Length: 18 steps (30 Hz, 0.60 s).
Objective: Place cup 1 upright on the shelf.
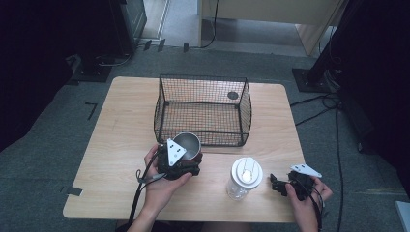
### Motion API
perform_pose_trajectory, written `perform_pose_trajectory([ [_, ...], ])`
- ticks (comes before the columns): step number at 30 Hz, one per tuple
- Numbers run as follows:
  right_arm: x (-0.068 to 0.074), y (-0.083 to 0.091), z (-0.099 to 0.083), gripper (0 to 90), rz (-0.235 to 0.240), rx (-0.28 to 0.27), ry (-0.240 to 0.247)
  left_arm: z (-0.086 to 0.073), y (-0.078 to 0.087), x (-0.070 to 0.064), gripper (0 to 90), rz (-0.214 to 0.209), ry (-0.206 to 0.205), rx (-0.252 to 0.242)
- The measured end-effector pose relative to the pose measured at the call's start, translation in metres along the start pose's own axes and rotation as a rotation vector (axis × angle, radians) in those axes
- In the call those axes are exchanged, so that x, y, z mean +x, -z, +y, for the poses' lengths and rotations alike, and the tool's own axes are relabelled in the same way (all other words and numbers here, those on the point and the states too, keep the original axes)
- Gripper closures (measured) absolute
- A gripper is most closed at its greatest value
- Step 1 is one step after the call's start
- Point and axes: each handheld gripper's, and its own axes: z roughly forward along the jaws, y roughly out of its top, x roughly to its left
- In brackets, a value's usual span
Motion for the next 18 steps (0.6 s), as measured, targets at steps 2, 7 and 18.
perform_pose_trajectory([
  [2, 0.0, 0.0, 0.0, 0.0, 0.0, 0.0, 0.0, 0.0008, 0.0005, 0.0002, 8.3, 0.011, -0.019, -0.038],
  [7, 0.0, 0.0, 0.0, 0.0, 0.0, 0.0, 0.0, 0.0037, 0.0026, 0.0022, 8.3, 0.013, -0.001, -0.117],
  [18, 0.0, 0.0, 0.0, 0.0, 0.0, 0.0, 0.0, 0.0087, 0.0065, -0.0008, 8.3, 0.049, -0.077, -0.242],
])
